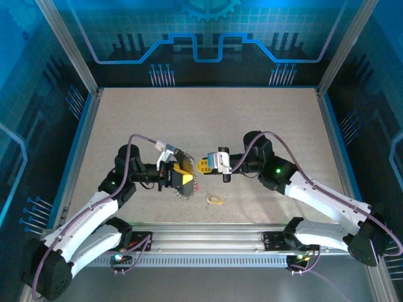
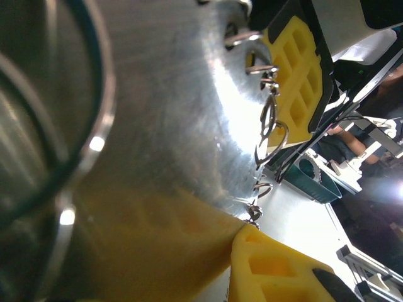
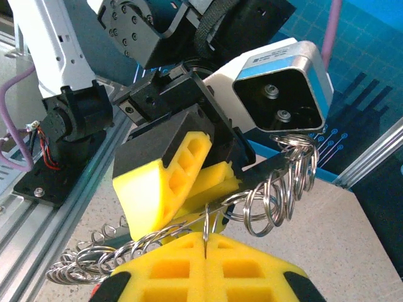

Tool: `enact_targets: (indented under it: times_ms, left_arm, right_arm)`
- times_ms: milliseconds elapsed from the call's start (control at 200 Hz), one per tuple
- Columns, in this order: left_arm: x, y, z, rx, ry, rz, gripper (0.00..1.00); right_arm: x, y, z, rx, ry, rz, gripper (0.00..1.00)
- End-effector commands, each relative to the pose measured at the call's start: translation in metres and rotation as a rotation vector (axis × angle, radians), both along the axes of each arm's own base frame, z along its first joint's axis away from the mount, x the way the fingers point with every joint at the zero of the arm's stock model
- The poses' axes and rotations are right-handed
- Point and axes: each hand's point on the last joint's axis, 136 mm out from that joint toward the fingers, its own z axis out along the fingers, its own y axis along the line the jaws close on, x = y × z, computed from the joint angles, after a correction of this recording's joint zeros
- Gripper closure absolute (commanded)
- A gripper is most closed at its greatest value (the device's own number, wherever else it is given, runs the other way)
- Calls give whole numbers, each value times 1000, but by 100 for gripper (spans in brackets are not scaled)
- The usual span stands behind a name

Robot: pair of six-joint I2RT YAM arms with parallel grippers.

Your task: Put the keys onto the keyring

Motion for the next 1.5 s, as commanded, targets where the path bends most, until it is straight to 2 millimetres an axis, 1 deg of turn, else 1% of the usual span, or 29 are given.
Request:
enact_targets:
  times_ms: [0, 75, 205, 280, 390, 480, 675, 795, 1076, 1221, 1316, 1411, 1496]
  left_arm:
    - [-1, -3, 12, -13, -8, -32, 100]
    - [0, -4, 13, -13, -5, -35, 100]
    - [-1, -5, 12, -12, 7, -53, 100]
    - [-2, -5, 12, -9, 3, -65, 100]
    - [-5, -4, 12, -1, -19, -75, 100]
    - [-6, -4, 11, 7, -29, -81, 100]
    - [-4, -5, 9, 12, -26, -80, 100]
    - [-1, -6, 8, 13, -20, -69, 100]
    - [-1, -7, 2, 19, 1, -89, 100]
    - [-4, -7, -2, 25, 0, -106, 100]
    - [-5, -7, -2, 25, -1, -114, 100]
    - [-4, -7, -3, 27, -8, -106, 100]
    - [-2, -7, -2, 27, -15, -100, 96]
  right_arm:
    - [-16, 8, 22, 59, -129, 73, 100]
    - [-18, 8, 19, 35, -137, 83, 100]
    - [-22, 5, 20, 24, -164, 98, 100]
    - [-24, 2, 14, -43, -151, 111, 100]
    - [-21, -4, 13, -122, -116, 99, 100]
    - [-19, -5, 15, -132, -114, 87, 100]
    - [-16, -2, 15, -138, -77, 70, 100]
    - [-14, -3, 13, -159, -95, 56, 100]
    - [-23, 0, 12, -195, -127, 118, 100]
    - [-25, 3, 5, -240, -149, 132, 100]
    - [-24, 6, 5, -217, -138, 129, 100]
    - [-21, 12, 8, -150, -113, 107, 100]
    - [-21, 17, 10, -84, -83, 99, 100]
